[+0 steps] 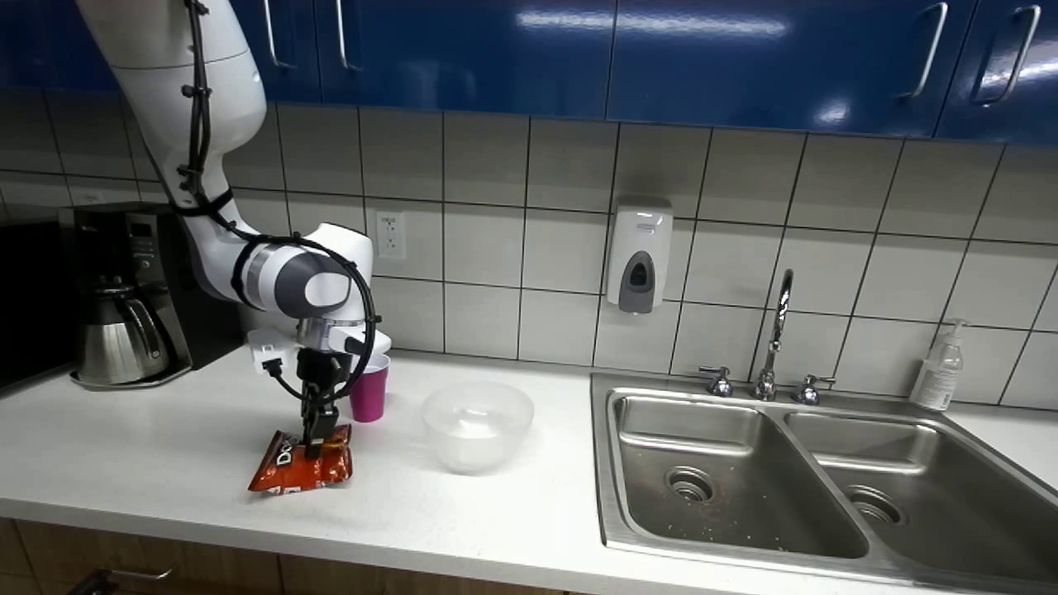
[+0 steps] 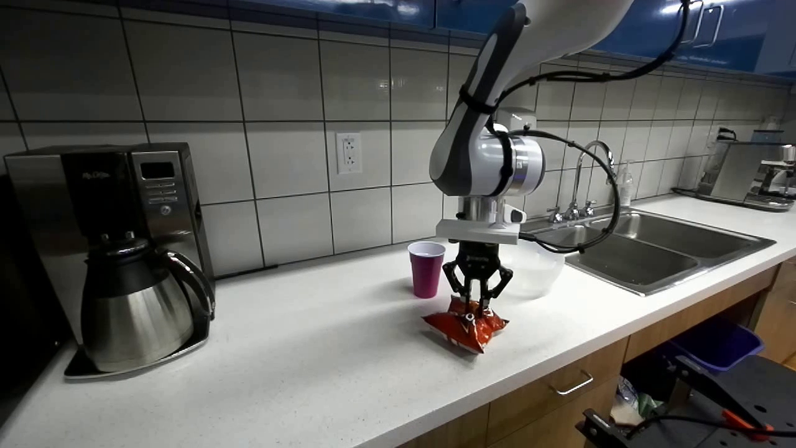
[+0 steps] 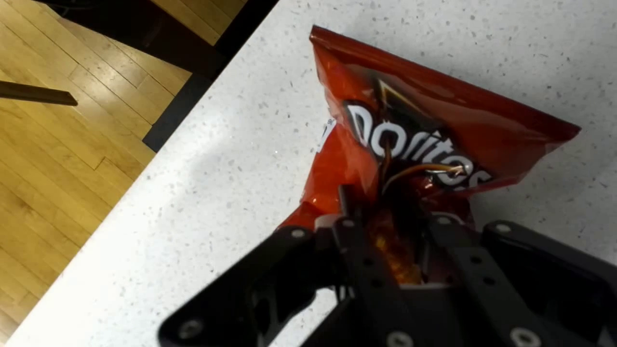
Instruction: Put the orange packet in the bowl
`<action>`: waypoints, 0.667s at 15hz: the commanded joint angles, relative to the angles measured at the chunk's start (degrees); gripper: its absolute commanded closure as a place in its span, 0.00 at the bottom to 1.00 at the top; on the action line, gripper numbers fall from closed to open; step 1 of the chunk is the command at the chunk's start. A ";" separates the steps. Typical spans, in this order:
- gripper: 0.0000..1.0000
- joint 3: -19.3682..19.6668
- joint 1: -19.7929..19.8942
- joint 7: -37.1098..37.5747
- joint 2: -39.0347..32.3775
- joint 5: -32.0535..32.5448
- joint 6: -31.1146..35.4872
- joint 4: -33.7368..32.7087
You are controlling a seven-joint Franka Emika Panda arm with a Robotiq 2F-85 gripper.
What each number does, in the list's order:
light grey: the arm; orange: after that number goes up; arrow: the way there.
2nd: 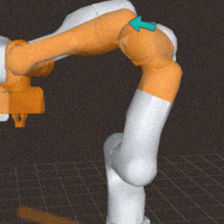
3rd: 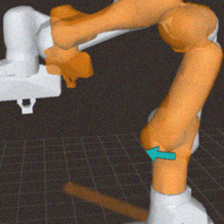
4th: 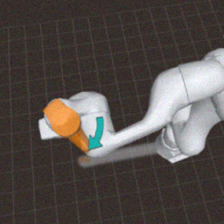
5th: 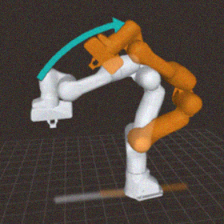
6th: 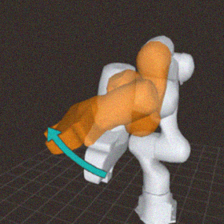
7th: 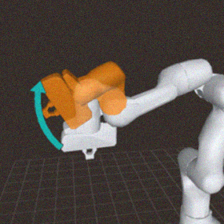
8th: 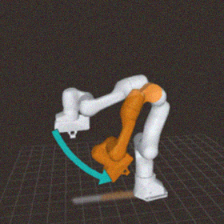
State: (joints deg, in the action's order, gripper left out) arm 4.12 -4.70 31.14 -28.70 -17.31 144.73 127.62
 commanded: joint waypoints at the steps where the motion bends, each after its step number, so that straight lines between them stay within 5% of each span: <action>1: 1.00 -0.15 0.04 0.68 0.46 0.29 -1.69 -0.60; 10: 1.00 -1.69 0.36 -2.38 7.77 -0.20 -1.39 2.33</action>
State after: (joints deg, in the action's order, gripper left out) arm 3.32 -4.72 30.42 -27.13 -17.31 144.72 127.64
